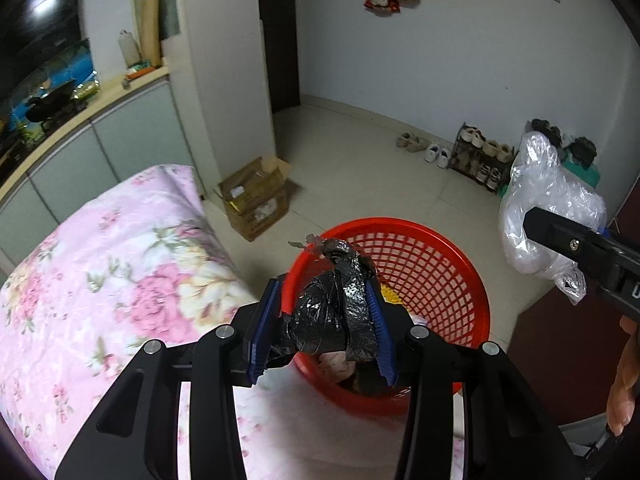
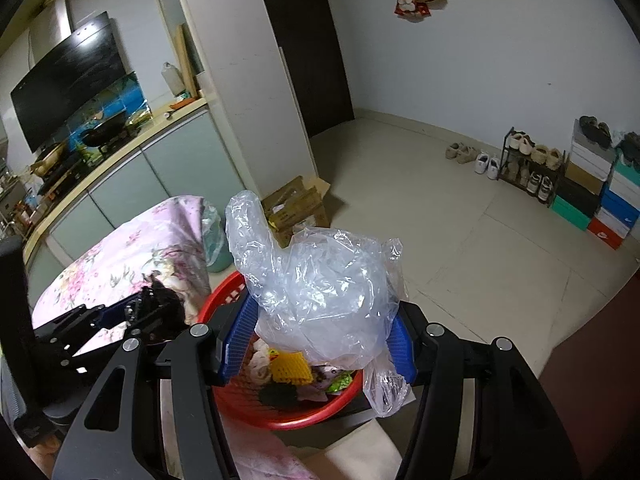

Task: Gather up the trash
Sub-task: 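Open both tools to drop the black bundle and clear bag into the basket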

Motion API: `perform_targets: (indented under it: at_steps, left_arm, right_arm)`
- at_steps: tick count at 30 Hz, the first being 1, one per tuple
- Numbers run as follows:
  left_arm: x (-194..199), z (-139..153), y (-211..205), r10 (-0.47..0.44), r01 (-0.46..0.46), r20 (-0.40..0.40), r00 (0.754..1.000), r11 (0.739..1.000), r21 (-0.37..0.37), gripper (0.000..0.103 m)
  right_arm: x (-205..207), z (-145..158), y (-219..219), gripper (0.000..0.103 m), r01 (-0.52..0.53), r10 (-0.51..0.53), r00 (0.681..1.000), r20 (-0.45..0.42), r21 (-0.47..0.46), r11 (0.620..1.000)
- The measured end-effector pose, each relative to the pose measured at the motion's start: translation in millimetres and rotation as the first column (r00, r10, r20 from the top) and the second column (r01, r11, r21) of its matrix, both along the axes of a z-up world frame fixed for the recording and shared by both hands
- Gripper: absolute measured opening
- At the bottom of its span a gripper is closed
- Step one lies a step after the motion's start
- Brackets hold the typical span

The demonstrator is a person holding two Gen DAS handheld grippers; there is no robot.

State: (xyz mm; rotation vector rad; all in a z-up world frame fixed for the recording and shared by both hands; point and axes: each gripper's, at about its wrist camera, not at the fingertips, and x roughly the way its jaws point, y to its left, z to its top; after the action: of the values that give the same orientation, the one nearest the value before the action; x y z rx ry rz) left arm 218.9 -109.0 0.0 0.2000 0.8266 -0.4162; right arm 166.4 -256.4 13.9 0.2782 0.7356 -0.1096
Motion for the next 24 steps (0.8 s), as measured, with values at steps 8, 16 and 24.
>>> perform_targets:
  at_steps: [8,16,24]
  left_arm:
    - [25,-34,-24,-0.013,0.015,-0.1,0.995,1.0,0.02,0.041]
    - [42,-56,-35,-0.019,0.026,-0.146,0.989,0.999,0.047,0.071]
    - [46,-48,-6,0.049,-0.052,-0.165,0.985,0.999,-0.017,0.083]
  right_arm:
    - [26,-11,-5,0.056,-0.02,0.023,0.999,-0.048,0.05,0.999]
    - [48,-28,-10,0.067,-0.048,0.067,0.992,-0.106,0.167,0.985]
    - [57,-32,-16,0.078,-0.064,0.098,0.99,-0.098,0.306,0.95]
